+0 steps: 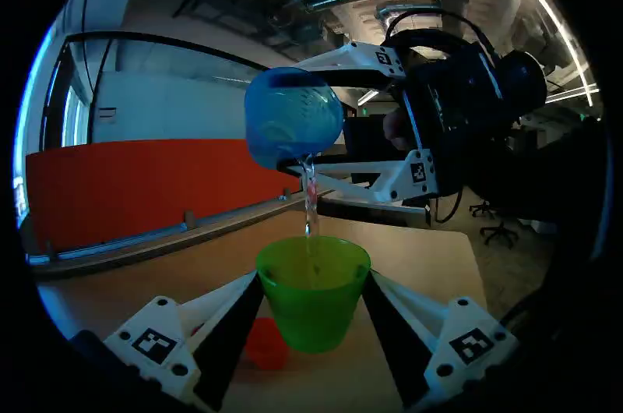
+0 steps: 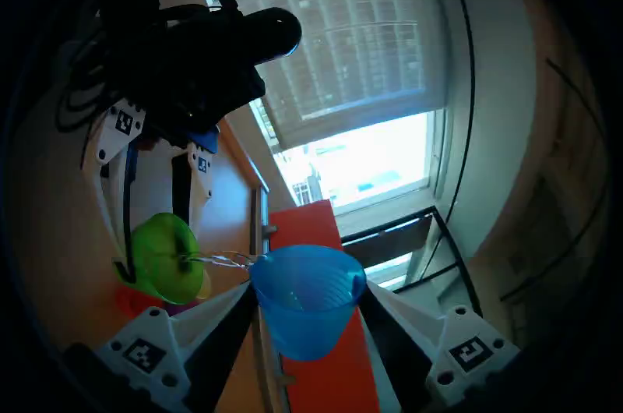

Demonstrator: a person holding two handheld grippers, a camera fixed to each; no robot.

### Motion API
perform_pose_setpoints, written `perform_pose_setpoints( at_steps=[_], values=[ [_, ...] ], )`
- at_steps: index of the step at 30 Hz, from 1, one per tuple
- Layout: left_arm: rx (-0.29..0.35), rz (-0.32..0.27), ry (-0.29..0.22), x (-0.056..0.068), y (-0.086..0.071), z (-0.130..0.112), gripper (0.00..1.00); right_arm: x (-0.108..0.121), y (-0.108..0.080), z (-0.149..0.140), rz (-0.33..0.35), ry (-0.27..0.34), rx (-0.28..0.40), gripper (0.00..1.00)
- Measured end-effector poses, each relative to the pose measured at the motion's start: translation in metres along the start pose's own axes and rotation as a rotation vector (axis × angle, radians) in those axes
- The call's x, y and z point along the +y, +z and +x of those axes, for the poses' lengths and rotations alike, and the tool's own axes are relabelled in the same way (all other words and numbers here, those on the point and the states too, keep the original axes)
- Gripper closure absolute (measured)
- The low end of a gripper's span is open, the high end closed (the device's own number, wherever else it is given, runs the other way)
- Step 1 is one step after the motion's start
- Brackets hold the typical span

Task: Pour water

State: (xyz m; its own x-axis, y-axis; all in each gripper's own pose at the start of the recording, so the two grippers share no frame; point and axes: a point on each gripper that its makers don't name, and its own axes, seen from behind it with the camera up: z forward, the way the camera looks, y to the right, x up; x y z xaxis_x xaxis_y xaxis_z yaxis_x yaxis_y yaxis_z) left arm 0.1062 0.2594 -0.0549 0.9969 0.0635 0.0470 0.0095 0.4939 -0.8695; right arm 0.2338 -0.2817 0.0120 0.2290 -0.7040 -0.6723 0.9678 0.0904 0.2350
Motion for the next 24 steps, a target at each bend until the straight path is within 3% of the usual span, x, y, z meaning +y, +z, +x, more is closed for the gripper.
perform_pose_setpoints(
  at_steps=[24],
  values=[
    [0.0,-0.002,0.0,0.001,-0.0006,-0.0004,0.15,0.0091,0.001,-0.0004,-0.027,-0.085,-0.002,0.1]
  ],
)
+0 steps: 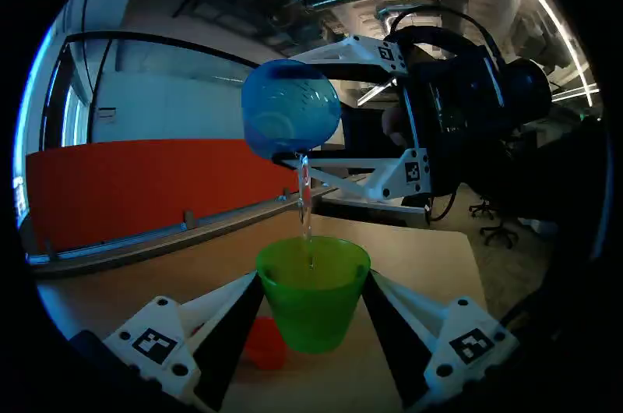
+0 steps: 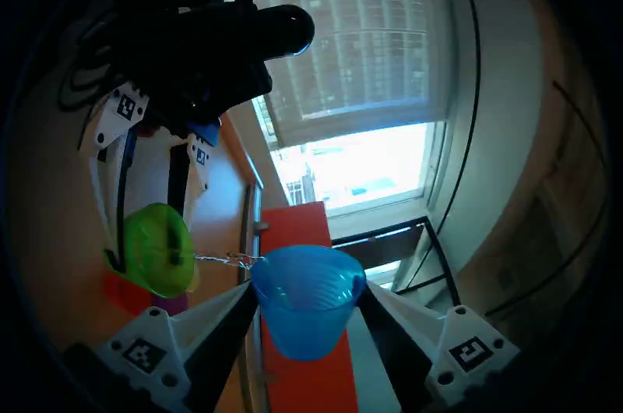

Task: Pour water

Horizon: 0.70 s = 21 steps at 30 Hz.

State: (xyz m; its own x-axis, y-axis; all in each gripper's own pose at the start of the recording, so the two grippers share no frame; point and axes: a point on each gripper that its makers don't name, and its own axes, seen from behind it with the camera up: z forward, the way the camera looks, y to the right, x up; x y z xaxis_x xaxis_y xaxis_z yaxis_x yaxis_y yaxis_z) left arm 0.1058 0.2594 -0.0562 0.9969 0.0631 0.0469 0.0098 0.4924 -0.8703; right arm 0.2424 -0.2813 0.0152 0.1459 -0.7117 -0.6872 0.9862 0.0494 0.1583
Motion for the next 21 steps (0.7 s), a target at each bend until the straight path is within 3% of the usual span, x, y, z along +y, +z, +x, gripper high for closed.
perform_pose_setpoints(
  at_steps=[21],
  values=[
    [0.003,0.0,-0.003,-0.0005,0.0012,0.0013,0.15,0.0039,-0.0012,-0.0018,-0.023,-0.074,-0.007,0.1]
  ],
)
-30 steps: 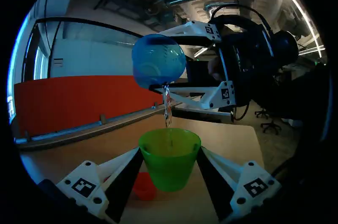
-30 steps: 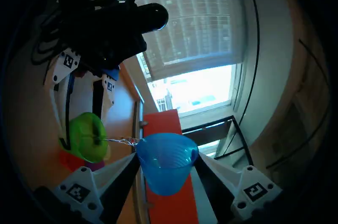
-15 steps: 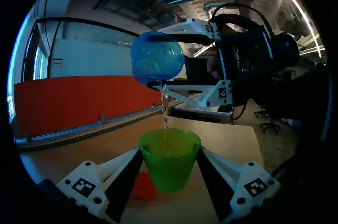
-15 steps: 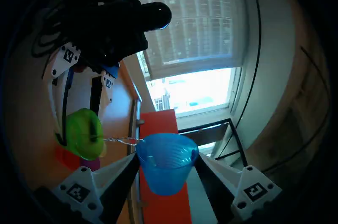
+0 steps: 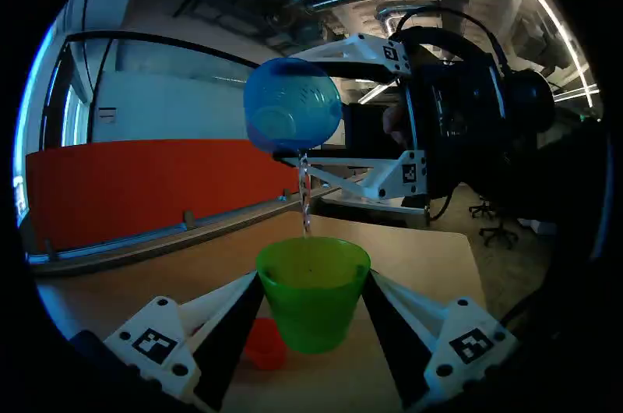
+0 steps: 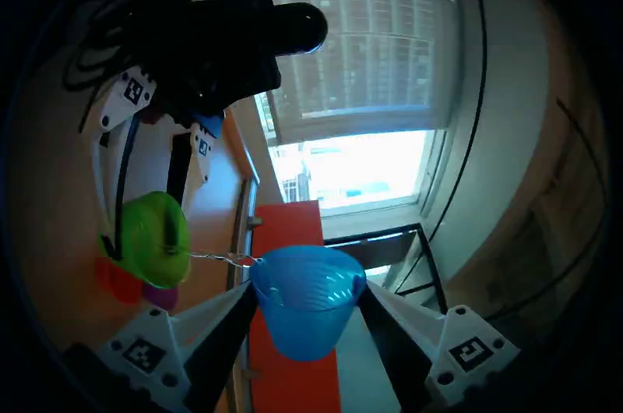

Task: Pour water

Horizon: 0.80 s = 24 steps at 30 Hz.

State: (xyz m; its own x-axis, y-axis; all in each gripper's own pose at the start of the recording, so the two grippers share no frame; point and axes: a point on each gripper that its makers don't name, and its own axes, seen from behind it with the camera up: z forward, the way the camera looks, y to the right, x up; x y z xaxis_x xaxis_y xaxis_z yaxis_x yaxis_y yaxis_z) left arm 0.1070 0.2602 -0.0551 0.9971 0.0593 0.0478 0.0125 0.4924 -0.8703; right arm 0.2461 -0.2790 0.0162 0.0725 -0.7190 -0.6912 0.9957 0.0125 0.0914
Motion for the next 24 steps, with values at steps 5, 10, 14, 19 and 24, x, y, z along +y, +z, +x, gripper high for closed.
perform_pose_setpoints(
  at_steps=[5,10,14,19,24],
  values=[
    [0.0,-0.002,0.0,0.001,-0.0001,0.0003,0.15,0.0005,0.001,0.0018,-0.003,-0.016,0.002,0.09],
    [0.0,-0.003,0.0,0.0009,0.0,0.0001,0.15,0.0015,0.0021,0.0021,-0.007,-0.035,0.002,0.09],
    [0.001,-0.003,-0.003,0.0005,0.0004,-0.0005,0.15,0.002,0.0032,0.0029,-0.008,-0.056,0.002,0.1],
    [0.001,-0.003,-0.003,0.0011,0.0007,-0.0006,0.15,0.0023,0.0041,0.0045,-0.016,-0.084,0.003,0.09],
    [0.0,-0.004,-0.004,0.0014,0.0015,-0.0014,0.15,0.0021,0.0047,0.0052,-0.021,-0.107,0.0,0.1]
  ],
)
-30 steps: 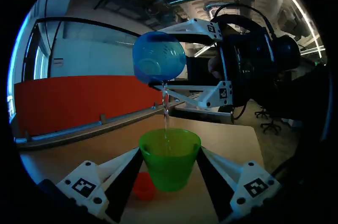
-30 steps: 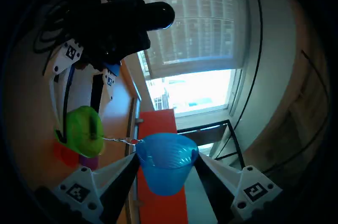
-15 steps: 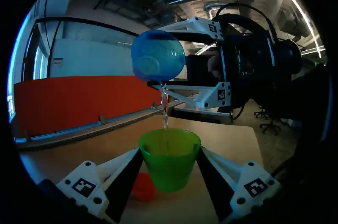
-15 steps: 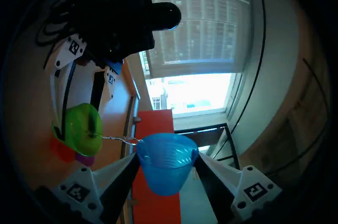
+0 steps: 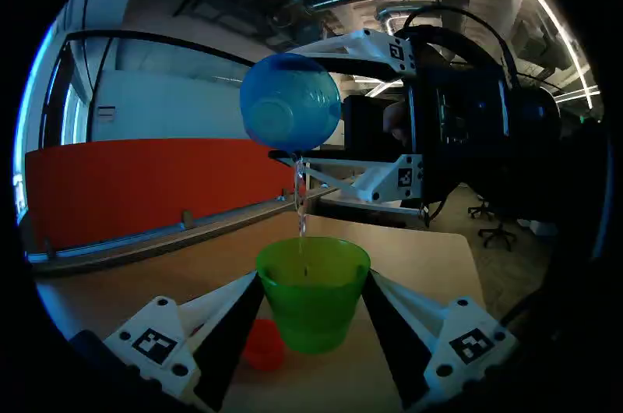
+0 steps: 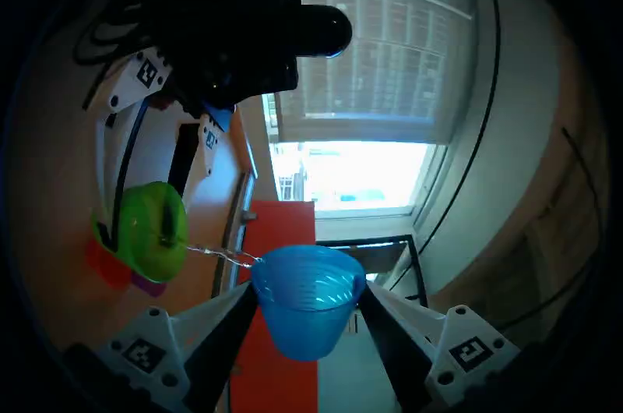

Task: Pour water

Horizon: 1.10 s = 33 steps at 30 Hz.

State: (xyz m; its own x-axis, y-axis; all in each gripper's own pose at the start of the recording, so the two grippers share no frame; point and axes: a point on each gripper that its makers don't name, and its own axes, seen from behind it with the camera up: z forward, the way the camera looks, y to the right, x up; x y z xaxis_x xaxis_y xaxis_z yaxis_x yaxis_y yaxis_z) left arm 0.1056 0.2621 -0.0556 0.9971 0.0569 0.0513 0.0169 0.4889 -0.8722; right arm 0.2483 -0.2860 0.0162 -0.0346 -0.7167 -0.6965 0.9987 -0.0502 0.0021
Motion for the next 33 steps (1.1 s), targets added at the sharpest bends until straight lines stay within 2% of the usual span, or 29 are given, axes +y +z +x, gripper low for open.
perform_pose_setpoints(
  at_steps=[21,30,33],
  values=[
    [0.003,0.005,0.0,-0.0012,0.0,0.0038,0.15,0.002,-0.0032,0.008,-0.014,-0.082,0.005,0.09],
    [0.005,0.008,0.0,-0.0014,-0.0007,0.005,0.15,0.0029,-0.0023,0.0082,-0.016,-0.083,0.002,0.1],
    [0.006,0.007,0.0,-0.0009,-0.001,0.0051,0.15,0.0025,-0.0017,0.0071,-0.016,-0.062,0.003,0.1]
  ],
)
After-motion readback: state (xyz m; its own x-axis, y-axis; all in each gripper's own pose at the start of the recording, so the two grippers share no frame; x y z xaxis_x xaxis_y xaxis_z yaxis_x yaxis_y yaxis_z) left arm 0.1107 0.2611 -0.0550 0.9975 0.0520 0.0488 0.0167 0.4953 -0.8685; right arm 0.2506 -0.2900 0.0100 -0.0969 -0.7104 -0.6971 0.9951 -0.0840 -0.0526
